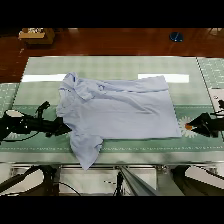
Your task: Fold the shirts.
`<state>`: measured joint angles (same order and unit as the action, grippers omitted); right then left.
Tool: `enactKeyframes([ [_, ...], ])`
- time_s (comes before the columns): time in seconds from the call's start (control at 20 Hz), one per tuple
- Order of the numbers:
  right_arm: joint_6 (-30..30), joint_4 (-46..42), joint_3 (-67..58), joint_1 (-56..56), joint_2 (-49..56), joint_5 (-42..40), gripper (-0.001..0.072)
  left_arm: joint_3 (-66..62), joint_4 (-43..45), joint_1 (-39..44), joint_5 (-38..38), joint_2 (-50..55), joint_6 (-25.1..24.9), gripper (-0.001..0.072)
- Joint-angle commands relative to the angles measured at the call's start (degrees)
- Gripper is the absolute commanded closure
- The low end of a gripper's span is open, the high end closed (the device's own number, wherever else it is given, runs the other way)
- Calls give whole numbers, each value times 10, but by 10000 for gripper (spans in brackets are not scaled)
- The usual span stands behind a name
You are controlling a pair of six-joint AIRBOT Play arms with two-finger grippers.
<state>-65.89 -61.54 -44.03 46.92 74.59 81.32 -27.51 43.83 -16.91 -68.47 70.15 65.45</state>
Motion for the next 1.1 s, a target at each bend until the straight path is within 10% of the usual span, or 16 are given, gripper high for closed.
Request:
enactKeyframes([
  [0.0, 4, 8, 40, 6, 0, -24, 233, 0, -2, 0, -1, 0, -7, 690],
  [0.5, 3, 62, 99, -128, 0, -89, 247, 0, -2, 0, -1, 0, -18, 690],
  [0.65, 5, 66, 95, -181, -1, -98, 692, -1, -2, 0, -1, 0, -18, 690],
  [1.05, 64, 343, -131, -193, -118, -60, 691, -240, -113, 0, -29, -155, -71, 691],
])
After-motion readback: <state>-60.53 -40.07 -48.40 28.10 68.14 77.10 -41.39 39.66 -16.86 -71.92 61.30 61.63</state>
